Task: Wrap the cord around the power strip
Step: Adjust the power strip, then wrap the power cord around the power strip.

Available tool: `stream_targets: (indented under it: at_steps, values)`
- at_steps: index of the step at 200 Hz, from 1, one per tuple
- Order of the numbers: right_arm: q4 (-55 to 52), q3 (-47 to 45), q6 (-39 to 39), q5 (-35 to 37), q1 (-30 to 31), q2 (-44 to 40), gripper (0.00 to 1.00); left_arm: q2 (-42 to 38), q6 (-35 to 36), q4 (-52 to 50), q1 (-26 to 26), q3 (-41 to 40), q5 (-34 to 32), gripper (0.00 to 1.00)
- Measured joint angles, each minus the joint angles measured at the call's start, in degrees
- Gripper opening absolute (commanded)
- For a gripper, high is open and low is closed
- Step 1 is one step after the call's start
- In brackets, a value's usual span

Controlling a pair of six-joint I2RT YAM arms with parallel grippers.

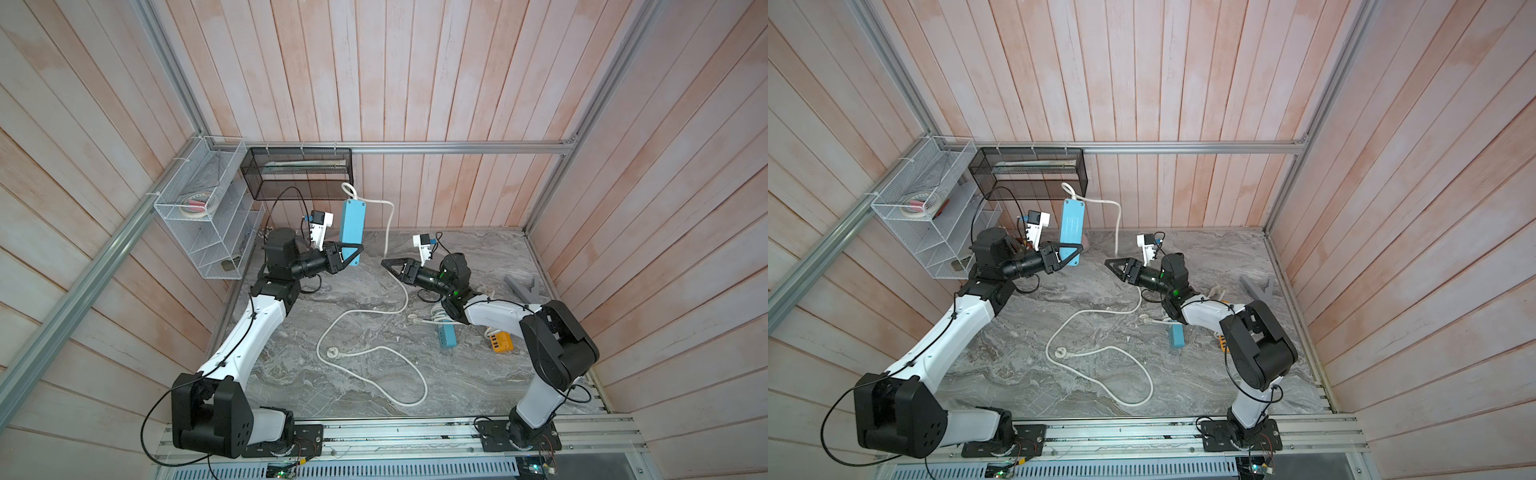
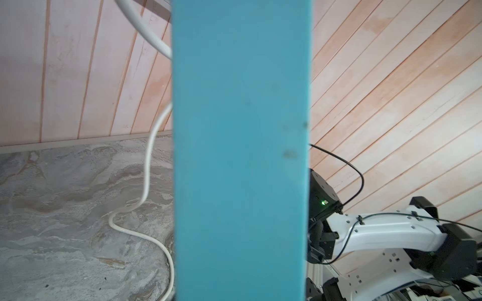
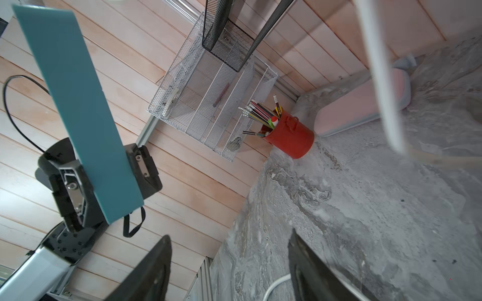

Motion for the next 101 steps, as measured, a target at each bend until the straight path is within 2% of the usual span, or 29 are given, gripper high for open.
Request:
stream_targets:
  at_steps: [18,38,67,101]
  values:
    - [-1.5,0.0,-2.0,-1.8,0.0,0.0,0.68,0.0,0.6,-1.6,0.3,1.1,-1.6,0.04]
    - [-7.3,0.0,-6.4,-0.1,0.4,-0.7,0.7,0.0,0.8,-3.0,0.6,2.3,-2.2,0.04]
    - [-17.4,1.0,-15.9,10.3,0.8,-2.2,0.73,0.0,0.6,-4.1,0.6,3.5,-2.1,0.04]
    - [-19.1,5.9,-25.0,23.4,2.1,-0.2,0.76,0.0,0.6,-5.9,-0.9,4.3,-2.1,0.05]
